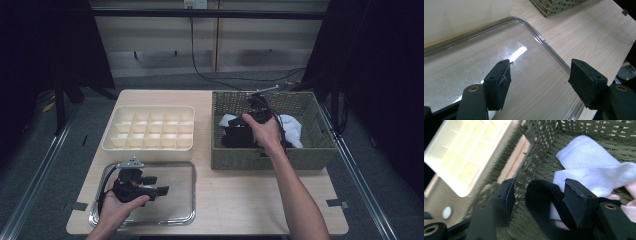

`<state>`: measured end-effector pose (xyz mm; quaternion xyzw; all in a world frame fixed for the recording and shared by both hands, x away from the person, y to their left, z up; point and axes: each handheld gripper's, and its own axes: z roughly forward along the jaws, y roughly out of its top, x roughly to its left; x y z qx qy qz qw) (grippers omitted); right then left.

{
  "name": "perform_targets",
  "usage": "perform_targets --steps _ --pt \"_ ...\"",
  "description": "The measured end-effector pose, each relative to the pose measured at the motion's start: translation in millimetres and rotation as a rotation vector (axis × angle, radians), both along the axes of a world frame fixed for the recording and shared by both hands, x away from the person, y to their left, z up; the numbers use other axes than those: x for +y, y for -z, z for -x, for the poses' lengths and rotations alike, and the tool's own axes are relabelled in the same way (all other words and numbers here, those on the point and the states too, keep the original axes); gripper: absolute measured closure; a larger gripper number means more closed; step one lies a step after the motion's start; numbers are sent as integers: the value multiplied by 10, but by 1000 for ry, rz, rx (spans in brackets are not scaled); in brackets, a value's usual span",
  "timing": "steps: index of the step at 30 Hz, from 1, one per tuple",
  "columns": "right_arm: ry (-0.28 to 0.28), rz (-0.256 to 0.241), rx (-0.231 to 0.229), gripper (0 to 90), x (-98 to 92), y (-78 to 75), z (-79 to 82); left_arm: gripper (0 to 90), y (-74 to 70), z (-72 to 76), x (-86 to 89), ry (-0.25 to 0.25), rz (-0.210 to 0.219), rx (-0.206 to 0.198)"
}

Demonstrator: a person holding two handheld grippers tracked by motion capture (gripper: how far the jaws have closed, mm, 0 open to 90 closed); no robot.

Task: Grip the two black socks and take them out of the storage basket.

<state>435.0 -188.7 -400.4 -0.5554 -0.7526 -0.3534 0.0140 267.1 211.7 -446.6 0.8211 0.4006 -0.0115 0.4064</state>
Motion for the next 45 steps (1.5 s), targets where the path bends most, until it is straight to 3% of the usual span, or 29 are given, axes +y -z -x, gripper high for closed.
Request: perform_targets --steps 5,10,11,12,13,14,15,21,26,31,32,33,35,36,37,42,45 --pt "3 6 10 401 56 80 -115 336 31 -12 19 4 -4 10" --pt "2 43 2 375 67 112 -170 336 38 -13 19 4 -9 8" --pt "-5 54 32 364 76 145 -183 336 43 -13 27 -11 -11 5" --pt "-5 54 32 364 76 145 -183 336 43 -13 27 -11 -11 5" --pt "-43 51 63 352 103 172 -179 336 50 -14 27 -18 -10 10" --pt "-43 51 63 352 103 172 -179 336 57 -15 28 -20 -8 14" --pt "-79 72 53 344 142 177 -161 337 68 -17 28 -17 -11 19" --pt "-97 123 80 309 202 179 -150 337 68 -8 -14 -3 -20 21" --pt "-112 146 106 336 231 198 -165 337 71 -14 -16 -4 -21 24" --pt "-131 189 156 541 274 246 -204 337 65 -21 9 -8 -16 24" --pt "-131 189 156 541 274 246 -204 337 65 -21 9 -8 -16 24" --pt "-136 199 163 638 268 266 -219 337 63 -23 19 -9 -18 22" --pt "-138 197 174 737 261 284 -233 338 63 -26 27 -12 -18 23" --pt "-138 197 174 737 261 284 -233 337 63 -26 27 -12 -18 23" --pt "-134 191 176 823 248 294 -244 338 65 -28 32 -14 -20 22" --pt "-111 158 169 864 209 293 -261 338 70 -36 36 -18 -17 24" --pt "-96 113 168 867 154 265 -268 338 68 -33 38 -17 -16 24"
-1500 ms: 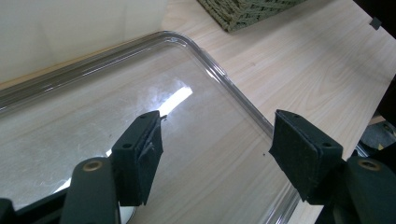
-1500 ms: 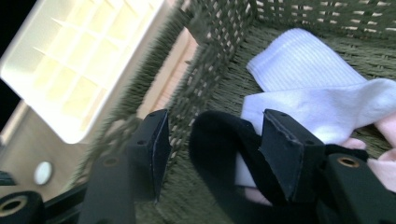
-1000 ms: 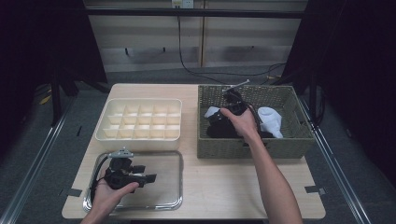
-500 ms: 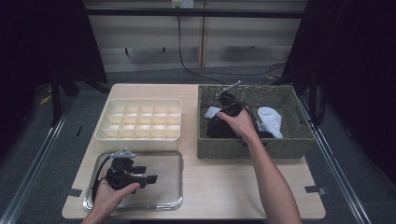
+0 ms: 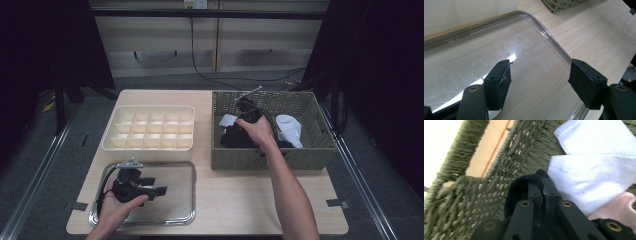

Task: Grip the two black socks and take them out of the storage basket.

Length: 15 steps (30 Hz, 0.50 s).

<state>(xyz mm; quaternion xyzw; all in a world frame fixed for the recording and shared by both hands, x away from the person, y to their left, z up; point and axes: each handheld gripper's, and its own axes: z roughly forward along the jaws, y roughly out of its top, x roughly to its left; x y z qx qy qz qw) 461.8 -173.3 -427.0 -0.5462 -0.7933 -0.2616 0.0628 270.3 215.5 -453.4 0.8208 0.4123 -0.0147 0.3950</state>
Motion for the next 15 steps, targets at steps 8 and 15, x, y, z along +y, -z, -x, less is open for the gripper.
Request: perform_targets --steps 8,15 --pt "48 -90 -53 868 -90 -139 61 338 -26 -8 69 -17 6 -10" --pt "78 -110 -82 868 -211 -261 124 339 41 2 31 1 -4 -2"
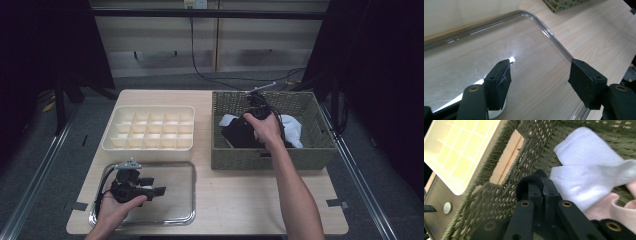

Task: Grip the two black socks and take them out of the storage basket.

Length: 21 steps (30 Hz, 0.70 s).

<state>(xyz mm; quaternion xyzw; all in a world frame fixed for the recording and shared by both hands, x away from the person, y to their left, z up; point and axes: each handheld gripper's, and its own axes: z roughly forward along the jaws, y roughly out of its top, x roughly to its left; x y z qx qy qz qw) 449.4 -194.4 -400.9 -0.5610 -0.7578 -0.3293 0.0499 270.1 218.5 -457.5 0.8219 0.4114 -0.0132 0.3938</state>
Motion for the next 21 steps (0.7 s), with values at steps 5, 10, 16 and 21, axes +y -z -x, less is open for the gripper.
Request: perform_targets --steps 5,10,16,21 --pt "9 -17 -31 868 -57 -61 36 339 12 4 -4 -1 5 0" --pt "11 -45 -32 868 -104 -134 77 337 16 1 0 -3 4 4" --pt "7 -82 -14 868 -154 -227 93 337 17 1 0 0 4 5" --pt "26 -120 -15 867 -233 -318 84 337 15 -4 9 -4 7 4"
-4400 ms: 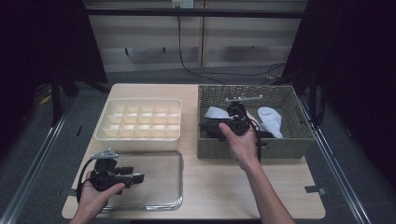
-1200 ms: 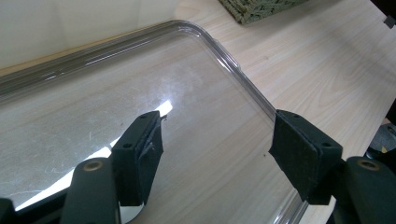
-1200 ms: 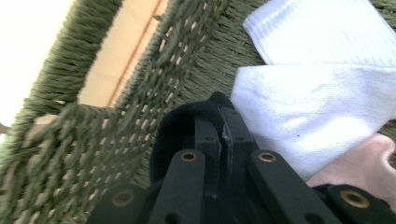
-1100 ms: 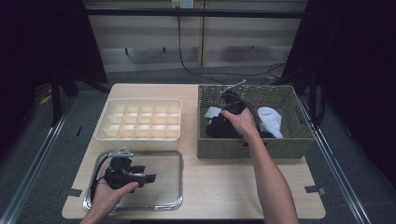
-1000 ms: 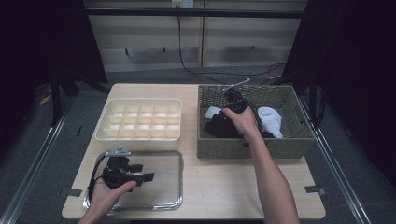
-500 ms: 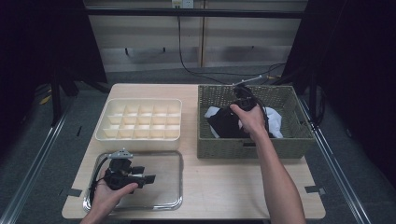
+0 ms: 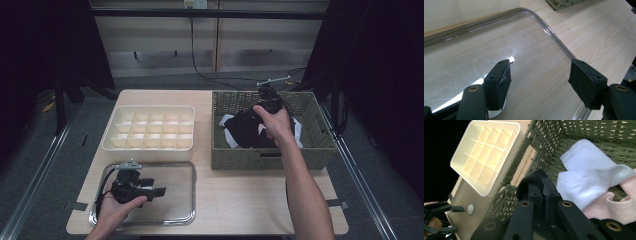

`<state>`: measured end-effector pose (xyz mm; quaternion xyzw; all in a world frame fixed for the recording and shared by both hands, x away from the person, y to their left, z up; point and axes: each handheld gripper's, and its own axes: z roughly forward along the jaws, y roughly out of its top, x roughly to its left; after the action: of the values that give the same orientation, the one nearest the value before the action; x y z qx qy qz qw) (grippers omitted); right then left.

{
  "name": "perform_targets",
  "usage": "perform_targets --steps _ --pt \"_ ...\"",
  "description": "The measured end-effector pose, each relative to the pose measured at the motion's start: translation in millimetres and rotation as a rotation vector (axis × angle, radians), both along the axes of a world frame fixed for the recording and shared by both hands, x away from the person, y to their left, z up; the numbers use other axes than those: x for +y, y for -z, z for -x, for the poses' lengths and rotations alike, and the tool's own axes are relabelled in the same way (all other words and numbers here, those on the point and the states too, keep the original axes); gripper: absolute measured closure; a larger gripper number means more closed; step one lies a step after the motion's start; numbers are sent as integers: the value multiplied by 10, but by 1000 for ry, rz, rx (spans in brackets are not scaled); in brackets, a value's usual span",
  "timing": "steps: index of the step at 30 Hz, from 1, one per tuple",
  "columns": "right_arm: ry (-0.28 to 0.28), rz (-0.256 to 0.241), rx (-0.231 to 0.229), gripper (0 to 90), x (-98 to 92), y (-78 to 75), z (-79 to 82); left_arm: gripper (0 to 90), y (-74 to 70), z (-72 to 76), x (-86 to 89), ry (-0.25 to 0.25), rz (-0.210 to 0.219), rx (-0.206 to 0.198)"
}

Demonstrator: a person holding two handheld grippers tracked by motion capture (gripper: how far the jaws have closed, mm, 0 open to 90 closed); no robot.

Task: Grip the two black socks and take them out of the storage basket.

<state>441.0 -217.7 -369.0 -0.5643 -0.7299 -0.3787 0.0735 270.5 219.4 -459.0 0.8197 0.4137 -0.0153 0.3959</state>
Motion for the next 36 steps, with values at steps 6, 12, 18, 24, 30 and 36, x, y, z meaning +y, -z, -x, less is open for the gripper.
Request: perform_targets --steps 6,12,18,24,30,36 --pt "29 -4 -13 867 -84 -75 20 336 -2 -3 5 -4 -1 -2" --pt "43 -17 -38 867 -129 -201 41 336 3 -5 1 1 -7 -1" --pt "62 -32 -54 866 -168 -274 67 336 4 -4 4 0 -6 -2" --pt "89 -54 -84 865 -218 -395 82 337 21 -1 6 -9 -2 3" --pt "88 -42 -99 865 -196 -526 98 337 24 -4 1 -2 -8 1" --pt "88 -62 -114 864 -188 -607 118 337 37 0 -20 -3 -5 4"
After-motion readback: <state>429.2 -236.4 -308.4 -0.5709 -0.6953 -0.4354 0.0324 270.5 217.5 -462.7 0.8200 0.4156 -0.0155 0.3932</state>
